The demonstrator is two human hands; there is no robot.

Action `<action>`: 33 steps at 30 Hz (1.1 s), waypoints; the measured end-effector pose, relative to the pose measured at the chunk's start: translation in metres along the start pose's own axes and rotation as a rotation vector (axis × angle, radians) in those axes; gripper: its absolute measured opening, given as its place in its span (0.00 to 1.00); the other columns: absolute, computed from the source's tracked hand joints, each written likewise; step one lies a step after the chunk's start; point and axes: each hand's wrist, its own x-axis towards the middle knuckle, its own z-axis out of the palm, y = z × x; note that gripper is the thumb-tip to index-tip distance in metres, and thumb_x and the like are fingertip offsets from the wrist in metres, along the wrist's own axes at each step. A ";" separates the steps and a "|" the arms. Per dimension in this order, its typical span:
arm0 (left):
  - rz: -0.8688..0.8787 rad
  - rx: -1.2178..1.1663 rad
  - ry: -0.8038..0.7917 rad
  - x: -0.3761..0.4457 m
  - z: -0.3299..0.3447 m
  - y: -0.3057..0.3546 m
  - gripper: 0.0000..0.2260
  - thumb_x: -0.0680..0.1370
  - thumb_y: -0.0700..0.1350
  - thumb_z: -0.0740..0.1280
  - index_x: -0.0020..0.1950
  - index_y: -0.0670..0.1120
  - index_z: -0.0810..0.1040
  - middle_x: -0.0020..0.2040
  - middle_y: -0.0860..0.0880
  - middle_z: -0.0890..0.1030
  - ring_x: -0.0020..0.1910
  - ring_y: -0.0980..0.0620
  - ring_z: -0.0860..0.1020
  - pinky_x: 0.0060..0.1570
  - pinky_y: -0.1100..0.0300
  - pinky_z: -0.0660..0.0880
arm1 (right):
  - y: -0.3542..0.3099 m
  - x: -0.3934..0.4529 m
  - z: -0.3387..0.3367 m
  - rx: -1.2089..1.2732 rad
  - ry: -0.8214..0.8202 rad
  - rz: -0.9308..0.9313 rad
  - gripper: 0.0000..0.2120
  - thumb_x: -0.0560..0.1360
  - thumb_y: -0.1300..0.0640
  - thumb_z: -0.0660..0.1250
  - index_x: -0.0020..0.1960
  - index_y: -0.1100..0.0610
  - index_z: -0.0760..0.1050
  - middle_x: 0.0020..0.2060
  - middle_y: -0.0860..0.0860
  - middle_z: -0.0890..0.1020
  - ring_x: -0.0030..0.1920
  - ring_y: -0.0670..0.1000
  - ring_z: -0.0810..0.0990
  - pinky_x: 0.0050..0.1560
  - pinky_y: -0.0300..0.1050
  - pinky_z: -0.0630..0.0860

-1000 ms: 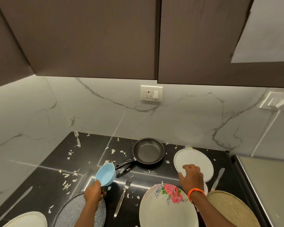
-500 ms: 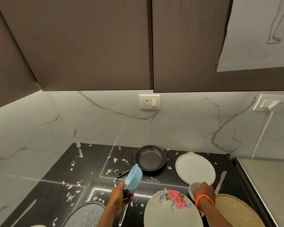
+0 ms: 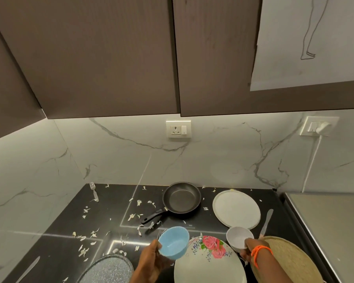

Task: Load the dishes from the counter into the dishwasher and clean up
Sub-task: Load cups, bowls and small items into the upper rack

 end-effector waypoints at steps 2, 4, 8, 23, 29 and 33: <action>0.020 -0.055 -0.040 -0.001 0.002 -0.006 0.21 0.71 0.38 0.62 0.63 0.35 0.75 0.52 0.31 0.80 0.46 0.31 0.79 0.38 0.45 0.78 | -0.003 -0.022 -0.008 0.103 -0.139 0.039 0.20 0.76 0.72 0.60 0.68 0.68 0.65 0.57 0.69 0.74 0.46 0.64 0.78 0.52 0.60 0.80; 0.035 -0.112 -0.091 -0.008 0.010 -0.007 0.26 0.67 0.41 0.65 0.66 0.38 0.75 0.55 0.31 0.79 0.46 0.32 0.79 0.34 0.48 0.79 | -0.006 -0.034 -0.017 0.216 -0.097 0.063 0.16 0.76 0.72 0.58 0.64 0.65 0.66 0.52 0.66 0.75 0.40 0.63 0.77 0.33 0.53 0.82; 0.094 -0.179 -0.155 -0.018 0.032 0.000 0.40 0.54 0.47 0.76 0.66 0.38 0.75 0.59 0.33 0.78 0.52 0.34 0.78 0.43 0.47 0.80 | -0.017 -0.049 -0.030 0.315 -0.095 0.004 0.22 0.72 0.76 0.54 0.65 0.64 0.66 0.59 0.66 0.71 0.45 0.67 0.75 0.25 0.54 0.81; -0.072 -0.368 -0.354 -0.063 0.104 -0.034 0.27 0.70 0.52 0.66 0.64 0.39 0.75 0.50 0.38 0.80 0.44 0.45 0.79 0.26 0.62 0.75 | 0.049 -0.121 -0.126 0.933 -0.383 -0.078 0.37 0.65 0.71 0.69 0.73 0.61 0.64 0.69 0.68 0.70 0.62 0.74 0.75 0.40 0.61 0.83; -0.177 -0.425 -0.449 -0.065 0.143 -0.067 0.28 0.74 0.65 0.60 0.63 0.46 0.78 0.52 0.39 0.81 0.49 0.39 0.79 0.49 0.50 0.76 | 0.077 -0.132 -0.169 1.096 -0.516 -0.139 0.36 0.68 0.43 0.75 0.71 0.55 0.70 0.68 0.64 0.74 0.70 0.71 0.68 0.45 0.57 0.79; -0.275 -0.354 -0.547 -0.079 0.178 -0.102 0.29 0.75 0.68 0.58 0.57 0.46 0.81 0.54 0.38 0.81 0.54 0.33 0.78 0.54 0.40 0.75 | 0.101 -0.134 -0.211 1.199 -0.476 -0.139 0.31 0.77 0.39 0.64 0.75 0.54 0.67 0.71 0.63 0.71 0.71 0.70 0.68 0.43 0.58 0.81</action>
